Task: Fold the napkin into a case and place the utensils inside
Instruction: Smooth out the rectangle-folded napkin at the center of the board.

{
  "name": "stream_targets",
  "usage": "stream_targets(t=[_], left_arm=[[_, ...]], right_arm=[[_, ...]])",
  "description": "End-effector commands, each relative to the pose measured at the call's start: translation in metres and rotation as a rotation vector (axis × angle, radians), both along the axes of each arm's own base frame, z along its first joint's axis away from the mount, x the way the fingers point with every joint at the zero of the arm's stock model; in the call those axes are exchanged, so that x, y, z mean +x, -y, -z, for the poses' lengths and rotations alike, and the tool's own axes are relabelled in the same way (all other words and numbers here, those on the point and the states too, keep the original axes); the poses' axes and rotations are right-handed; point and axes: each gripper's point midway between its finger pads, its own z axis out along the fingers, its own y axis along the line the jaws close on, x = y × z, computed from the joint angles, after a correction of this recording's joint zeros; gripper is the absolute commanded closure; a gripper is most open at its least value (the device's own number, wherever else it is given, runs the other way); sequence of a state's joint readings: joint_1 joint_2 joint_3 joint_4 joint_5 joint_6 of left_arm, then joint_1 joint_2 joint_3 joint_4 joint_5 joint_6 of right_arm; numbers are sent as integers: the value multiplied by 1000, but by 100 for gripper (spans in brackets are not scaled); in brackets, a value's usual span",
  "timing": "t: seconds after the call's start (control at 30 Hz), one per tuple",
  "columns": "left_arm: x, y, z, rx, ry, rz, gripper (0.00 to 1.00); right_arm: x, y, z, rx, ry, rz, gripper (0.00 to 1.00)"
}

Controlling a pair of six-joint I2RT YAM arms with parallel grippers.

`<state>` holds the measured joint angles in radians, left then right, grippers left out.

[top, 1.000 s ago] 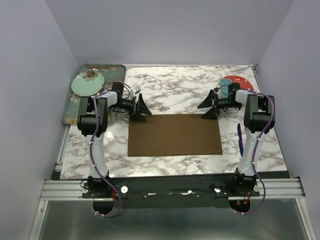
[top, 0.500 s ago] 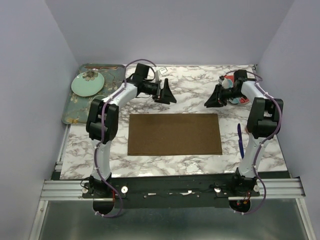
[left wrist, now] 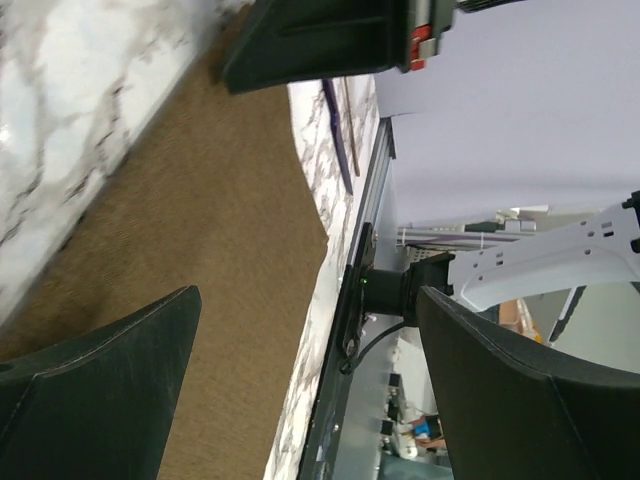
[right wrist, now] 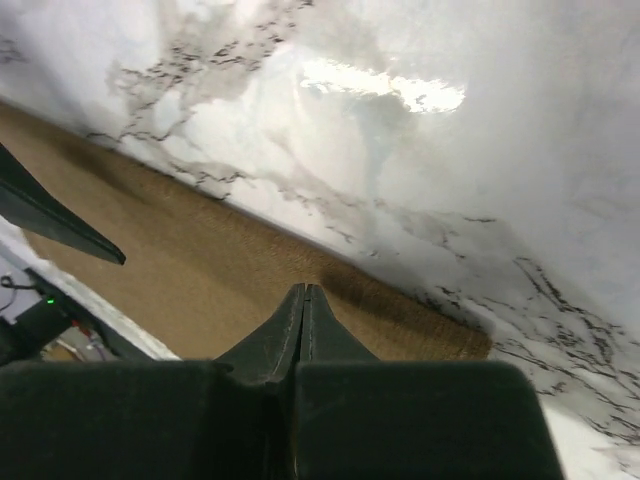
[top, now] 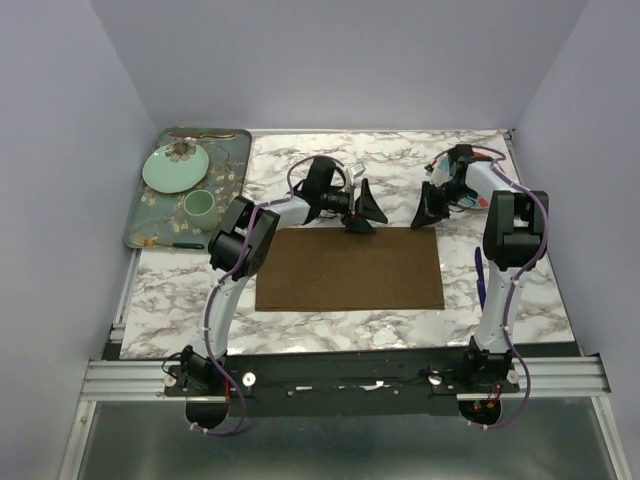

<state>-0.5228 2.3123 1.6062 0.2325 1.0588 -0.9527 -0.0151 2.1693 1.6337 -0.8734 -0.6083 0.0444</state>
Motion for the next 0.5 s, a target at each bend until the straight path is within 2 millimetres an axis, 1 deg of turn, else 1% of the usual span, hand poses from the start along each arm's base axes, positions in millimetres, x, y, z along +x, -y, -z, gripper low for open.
stream_targets(t=[0.0,0.03,0.07,0.13,0.2,0.3,0.4,0.47], left_arm=[[6,-5,15,-20,-62,-42,1],[5,-7,21,-13,-75,-45,1],[5,-10,26,-6,-81,-51,1],[8,-16,33,0,-95,-62,1],[7,-23,40,8,-104,-67,1],[8,-35,45,8,-113,-79,1],[7,-44,48,2,-131,-87,1],[6,-48,49,0,-127,-93,1]], right_arm=[[9,11,8,-164,20,-78,97],[7,15,10,-191,9,-84,99],[6,13,10,-206,11,-101,99],[3,17,14,-252,11,-137,100],[0,16,17,-283,17,-176,100],[-7,15,20,-319,16,-235,99],[-6,16,22,-372,44,-291,99],[-5,20,24,-416,60,-318,99]])
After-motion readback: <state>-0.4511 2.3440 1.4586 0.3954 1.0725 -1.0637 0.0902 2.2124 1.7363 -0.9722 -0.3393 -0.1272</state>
